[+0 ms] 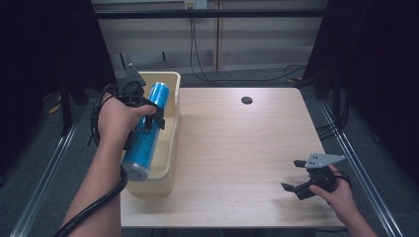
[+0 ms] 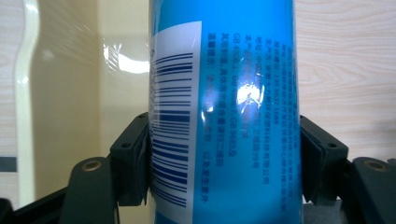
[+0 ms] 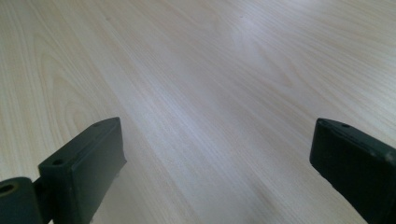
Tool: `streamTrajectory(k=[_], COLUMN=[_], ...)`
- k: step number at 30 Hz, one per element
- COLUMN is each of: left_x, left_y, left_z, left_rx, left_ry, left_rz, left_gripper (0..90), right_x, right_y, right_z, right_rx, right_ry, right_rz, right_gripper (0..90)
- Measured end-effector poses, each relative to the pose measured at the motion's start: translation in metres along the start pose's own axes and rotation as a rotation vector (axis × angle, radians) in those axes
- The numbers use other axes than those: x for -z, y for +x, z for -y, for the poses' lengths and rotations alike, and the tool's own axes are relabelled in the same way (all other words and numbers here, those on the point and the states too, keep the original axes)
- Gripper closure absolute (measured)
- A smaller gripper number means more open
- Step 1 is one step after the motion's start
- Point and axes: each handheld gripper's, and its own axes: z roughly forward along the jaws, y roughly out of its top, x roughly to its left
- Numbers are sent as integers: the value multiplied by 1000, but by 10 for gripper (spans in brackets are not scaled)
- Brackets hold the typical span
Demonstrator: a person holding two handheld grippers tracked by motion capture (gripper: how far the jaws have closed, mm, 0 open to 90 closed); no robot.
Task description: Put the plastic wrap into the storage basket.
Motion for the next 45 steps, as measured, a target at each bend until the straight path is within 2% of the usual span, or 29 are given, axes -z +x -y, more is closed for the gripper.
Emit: streamTrajectory(k=[3,4,9,12,16,18,19,22,37,40,41,45], left_x=[-4,-5,-11,-15,-21,-25,-27,-31,-48,-50,-51,-56], left_y=[0,1,2,2,3,3,4,4,4,5,5,6], left_z=[0,0,1,1,2,2,2,2,2,2,2,2], left_rx=[14,6,20,20,40,27,30,43,45,54,49,63], left_ry=[7,9,23,30,49,47,49,60,81,90,90,98], left_rz=[-5,-9,13,-2,5,-1,12,15,6,18,7,13], left_gripper=[321,321,321,321,321,321,321,321,320,320,320,319], right_x=[-1,-1,0,0,-1,-1,-1,-1,-1,-2,-1,-2], right_y=[0,0,0,0,0,0,0,0,0,0,0,0], right_z=[0,0,0,0,0,0,0,0,1,1,1,1], right_rx=[0,0,3,3,4,3,3,3,5,8,6,8], right_ry=[2,2,1,1,3,4,5,4,8,8,8,8], right_rz=[-3,-3,4,4,-3,-2,-2,0,4,3,0,1], right_gripper=[30,30,31,31,32,32,33,33,33,34,34,35])
